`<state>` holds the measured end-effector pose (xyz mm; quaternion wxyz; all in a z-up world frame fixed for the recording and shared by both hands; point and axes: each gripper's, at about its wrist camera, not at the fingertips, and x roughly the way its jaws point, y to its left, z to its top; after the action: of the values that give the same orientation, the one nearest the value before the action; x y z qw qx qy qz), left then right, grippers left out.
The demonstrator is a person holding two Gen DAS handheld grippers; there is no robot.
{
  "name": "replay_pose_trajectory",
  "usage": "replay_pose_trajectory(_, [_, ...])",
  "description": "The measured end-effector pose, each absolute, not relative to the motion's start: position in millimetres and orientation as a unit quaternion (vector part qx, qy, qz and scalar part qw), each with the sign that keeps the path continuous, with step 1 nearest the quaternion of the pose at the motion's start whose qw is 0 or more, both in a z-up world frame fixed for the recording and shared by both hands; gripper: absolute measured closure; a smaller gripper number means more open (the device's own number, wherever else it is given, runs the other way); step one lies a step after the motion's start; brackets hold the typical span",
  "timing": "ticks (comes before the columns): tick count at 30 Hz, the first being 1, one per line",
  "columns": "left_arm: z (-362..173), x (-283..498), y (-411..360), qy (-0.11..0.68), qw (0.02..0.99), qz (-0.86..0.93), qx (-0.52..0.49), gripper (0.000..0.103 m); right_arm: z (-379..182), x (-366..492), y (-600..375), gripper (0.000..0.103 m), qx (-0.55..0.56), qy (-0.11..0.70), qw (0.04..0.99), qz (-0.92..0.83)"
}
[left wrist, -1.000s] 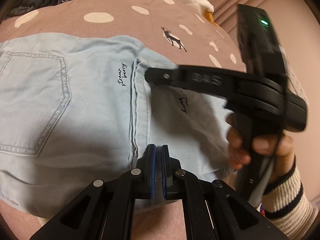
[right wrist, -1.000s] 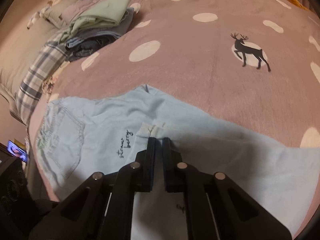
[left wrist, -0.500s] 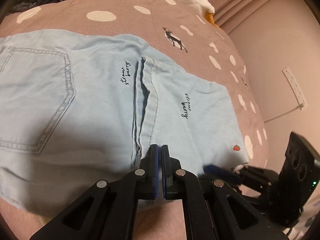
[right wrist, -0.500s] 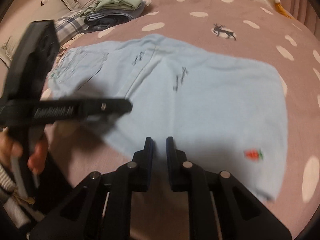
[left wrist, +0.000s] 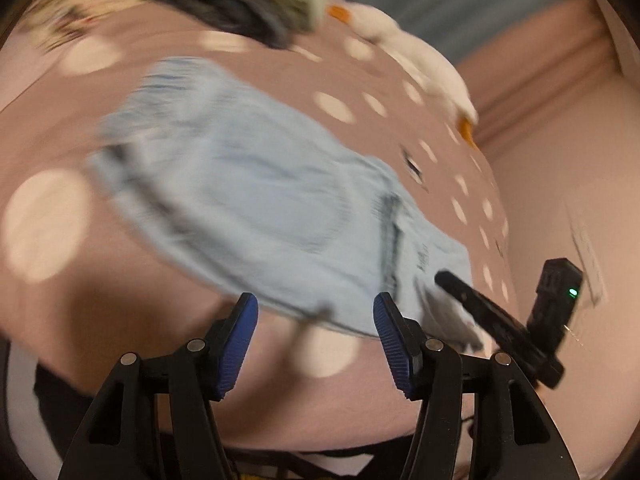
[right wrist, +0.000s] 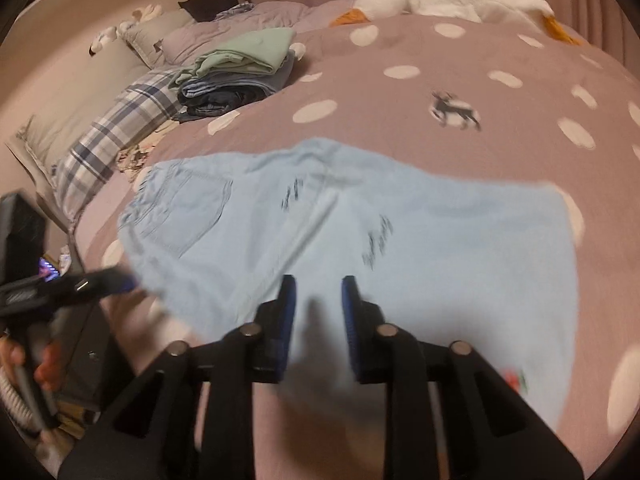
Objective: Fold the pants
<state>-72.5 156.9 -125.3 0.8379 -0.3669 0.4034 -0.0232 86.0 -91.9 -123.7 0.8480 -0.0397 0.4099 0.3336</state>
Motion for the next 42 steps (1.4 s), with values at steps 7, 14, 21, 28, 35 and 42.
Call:
replay_pose_trajectory(7, [-149.0,-81.1,195.8,0.385,0.813,0.016,-0.437,0.044,-145.6,119.3,-39.0,0.090,-0.044,0.435,0.833,0.339])
replay_pose_trajectory(14, [-160.1,-57.7,205.2,0.356,0.804,0.022,-0.476,0.044,-144.4,115.1,-13.0,0.088,-0.081,0.430,0.826,0.355])
replay_pose_trajectory(21, [-166.4,-46.0,216.4,0.320,0.804,0.039,-0.500,0.044,-146.7,112.6,-12.4,0.087,-0.084,0.429,0.826,0.356])
replay_pose_trajectory(28, [-165.3,-28.7,230.2,0.303,0.803,0.056,-0.509,0.045,-147.7,113.6,-11.5,0.087,-0.087,0.429,0.827,0.353])
replay_pose_trajectory(35, [-160.4,-33.9,233.5,0.324,0.826,0.076,-0.456,0.081,-126.5,104.3,-0.8,0.083,-0.092,0.420,0.824,0.369])
replay_pose_trajectory(42, [-148.1,-33.3,226.8,0.333,0.851,0.070,-0.400,0.081,-145.6,128.3,40.0,0.087,-0.108,0.460,0.815,0.337])
